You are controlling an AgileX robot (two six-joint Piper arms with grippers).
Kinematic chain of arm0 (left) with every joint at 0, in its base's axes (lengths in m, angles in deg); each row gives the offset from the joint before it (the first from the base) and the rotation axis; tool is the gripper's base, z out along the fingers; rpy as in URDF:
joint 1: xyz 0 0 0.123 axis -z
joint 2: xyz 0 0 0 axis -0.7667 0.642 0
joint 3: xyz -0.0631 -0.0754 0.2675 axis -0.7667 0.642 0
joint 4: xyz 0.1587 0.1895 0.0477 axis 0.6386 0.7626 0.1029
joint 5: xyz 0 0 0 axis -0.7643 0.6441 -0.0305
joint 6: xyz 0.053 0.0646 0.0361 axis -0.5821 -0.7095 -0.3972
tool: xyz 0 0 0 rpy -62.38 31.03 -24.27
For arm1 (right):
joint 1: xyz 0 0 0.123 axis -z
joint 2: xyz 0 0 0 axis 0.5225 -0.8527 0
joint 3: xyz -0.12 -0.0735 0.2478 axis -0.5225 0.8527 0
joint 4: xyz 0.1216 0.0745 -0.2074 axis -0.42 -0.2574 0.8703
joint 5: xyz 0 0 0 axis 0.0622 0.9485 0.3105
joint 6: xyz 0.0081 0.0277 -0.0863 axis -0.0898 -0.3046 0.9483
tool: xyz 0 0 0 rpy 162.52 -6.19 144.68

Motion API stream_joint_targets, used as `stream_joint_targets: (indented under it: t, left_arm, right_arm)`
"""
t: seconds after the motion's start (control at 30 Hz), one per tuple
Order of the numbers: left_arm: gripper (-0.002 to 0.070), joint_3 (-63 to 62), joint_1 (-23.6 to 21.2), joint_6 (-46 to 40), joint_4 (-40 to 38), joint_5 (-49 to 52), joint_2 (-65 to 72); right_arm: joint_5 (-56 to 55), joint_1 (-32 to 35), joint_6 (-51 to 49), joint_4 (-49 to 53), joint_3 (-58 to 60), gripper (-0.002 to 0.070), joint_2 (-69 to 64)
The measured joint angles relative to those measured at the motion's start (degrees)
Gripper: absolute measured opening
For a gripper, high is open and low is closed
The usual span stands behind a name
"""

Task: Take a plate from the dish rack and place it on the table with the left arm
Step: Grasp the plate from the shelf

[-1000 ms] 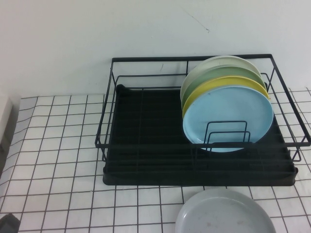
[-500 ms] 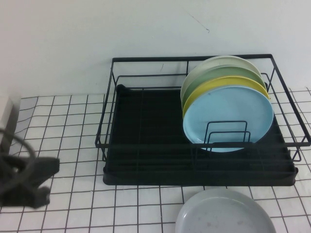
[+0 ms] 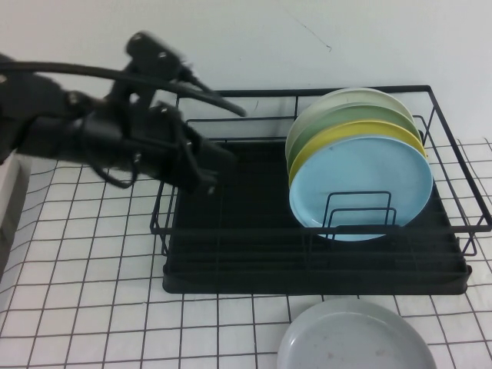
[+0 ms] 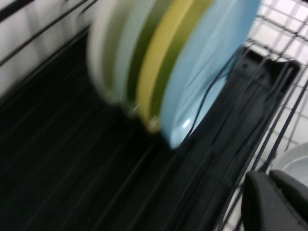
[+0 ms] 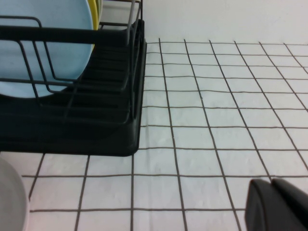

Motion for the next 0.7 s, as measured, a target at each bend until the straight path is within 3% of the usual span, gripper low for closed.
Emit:
stream_joint_targets:
  t: [0.23,0.47,0.7]
  left_arm:
    - [0.0032,-17.5,3.7,-13.8,-4.4,6.9,15.0]
    - [0.0333,-30.6,5.0,-17.8,-3.7,10.1,26.6]
    - [0.0339,-32.0,7.1,-24.7,-3.8,10.3,29.7]
  right_arm:
    - [0.0,0.0,0.0,0.0,0.0,-0.0001,0.0]
    - [0.0,0.0,0.0,0.0,0.0,-0.0001,0.0]
    - [0.0,0.0,0.0,0.0,0.0,-0.0001,0.0]
